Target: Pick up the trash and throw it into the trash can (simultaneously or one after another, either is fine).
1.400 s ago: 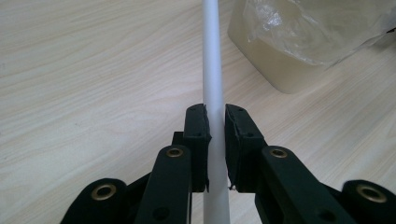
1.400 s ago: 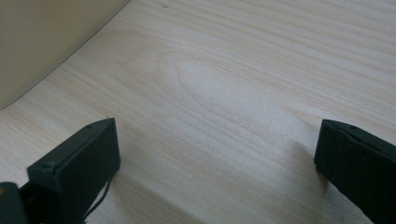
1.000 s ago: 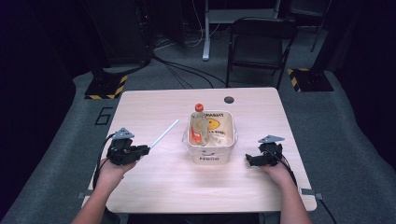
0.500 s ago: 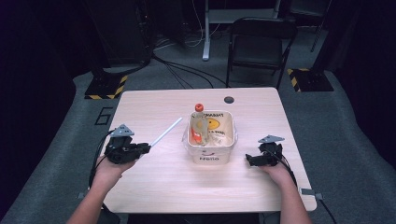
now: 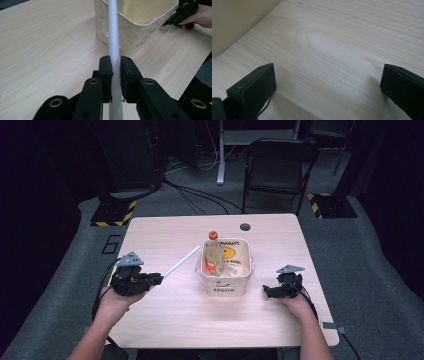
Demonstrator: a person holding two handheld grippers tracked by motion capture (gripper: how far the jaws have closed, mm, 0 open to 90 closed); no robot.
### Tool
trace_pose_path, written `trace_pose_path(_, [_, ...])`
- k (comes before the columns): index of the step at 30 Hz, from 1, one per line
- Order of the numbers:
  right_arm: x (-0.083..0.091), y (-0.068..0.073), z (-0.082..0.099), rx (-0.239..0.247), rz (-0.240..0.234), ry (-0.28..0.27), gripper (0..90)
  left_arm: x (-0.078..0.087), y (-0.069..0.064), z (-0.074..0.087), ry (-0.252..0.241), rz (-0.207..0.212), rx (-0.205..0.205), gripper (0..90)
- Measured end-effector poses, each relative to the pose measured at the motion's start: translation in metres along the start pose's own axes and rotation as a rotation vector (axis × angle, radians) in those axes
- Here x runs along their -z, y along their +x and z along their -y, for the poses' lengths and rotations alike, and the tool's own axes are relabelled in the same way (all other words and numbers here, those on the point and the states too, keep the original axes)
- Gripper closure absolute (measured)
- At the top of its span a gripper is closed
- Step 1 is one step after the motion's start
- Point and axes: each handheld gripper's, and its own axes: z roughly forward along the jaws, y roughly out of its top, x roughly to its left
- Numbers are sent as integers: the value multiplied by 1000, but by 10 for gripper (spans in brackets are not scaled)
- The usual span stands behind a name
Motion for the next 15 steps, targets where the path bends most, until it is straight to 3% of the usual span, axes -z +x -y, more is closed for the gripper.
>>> trace_pose_path(15, [0, 0, 0, 0, 0, 0, 0, -18, -16, -24, 19, 45, -64, 800])
